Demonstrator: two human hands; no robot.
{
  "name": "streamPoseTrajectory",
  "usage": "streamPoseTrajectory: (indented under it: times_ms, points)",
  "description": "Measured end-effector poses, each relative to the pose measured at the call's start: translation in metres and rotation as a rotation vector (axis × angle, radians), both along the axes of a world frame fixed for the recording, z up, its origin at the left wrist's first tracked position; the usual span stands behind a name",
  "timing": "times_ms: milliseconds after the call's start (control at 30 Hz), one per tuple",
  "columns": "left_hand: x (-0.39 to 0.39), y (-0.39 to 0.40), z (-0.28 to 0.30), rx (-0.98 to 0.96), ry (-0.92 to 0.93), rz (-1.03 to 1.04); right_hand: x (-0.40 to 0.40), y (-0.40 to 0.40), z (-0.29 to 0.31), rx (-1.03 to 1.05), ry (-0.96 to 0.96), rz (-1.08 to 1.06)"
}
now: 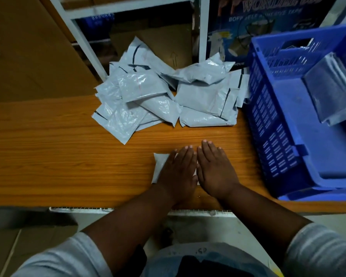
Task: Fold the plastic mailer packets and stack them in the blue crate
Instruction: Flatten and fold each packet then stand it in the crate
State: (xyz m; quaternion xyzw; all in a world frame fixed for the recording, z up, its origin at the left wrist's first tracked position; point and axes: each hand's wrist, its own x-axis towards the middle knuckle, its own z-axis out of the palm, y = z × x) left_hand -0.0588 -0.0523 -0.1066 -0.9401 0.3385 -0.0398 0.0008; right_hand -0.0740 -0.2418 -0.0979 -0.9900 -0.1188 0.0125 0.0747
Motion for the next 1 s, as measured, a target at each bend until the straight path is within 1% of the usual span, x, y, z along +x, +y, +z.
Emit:
streamPoseTrajectory:
  times_ms: [267,367,433,500,533,600,633,733,767,1000]
  points:
    - [0.004,0.006,-0.009,-0.184,0.038,-0.017,0.001,-0.001,0.000,-0.020,0.009,0.024]
    - [0.009,0.009,-0.007,-0.177,0.097,-0.006,0.006,0.010,0.016,-0.094,0.091,0.000]
    - [0.013,0.011,-0.007,-0.172,0.152,0.001,0.015,0.022,0.028,-0.169,0.183,-0.011]
    - [0.015,0.012,-0.004,-0.177,0.209,0.016,0.015,0.025,0.031,-0.126,0.230,0.003]
    - [0.015,0.011,-0.003,-0.177,0.219,0.017,0.012,0.022,0.028,-0.077,0.196,0.016]
    - [0.014,0.014,0.000,-0.156,0.201,-0.002,0.004,0.014,0.016,-0.037,0.086,0.030]
    - [0.013,0.019,0.002,-0.126,0.168,-0.019,0.003,0.012,0.011,-0.037,0.060,0.022]
    - [0.009,0.044,0.000,-0.021,0.061,-0.025,0.002,0.016,0.009,-0.060,0.106,0.007]
    - [0.008,0.053,-0.002,-0.010,0.046,-0.007,0.003,0.018,0.009,-0.068,0.093,0.004]
    - [0.008,0.061,-0.016,-0.004,0.064,0.013,0.003,0.018,0.004,-0.073,0.095,-0.015]
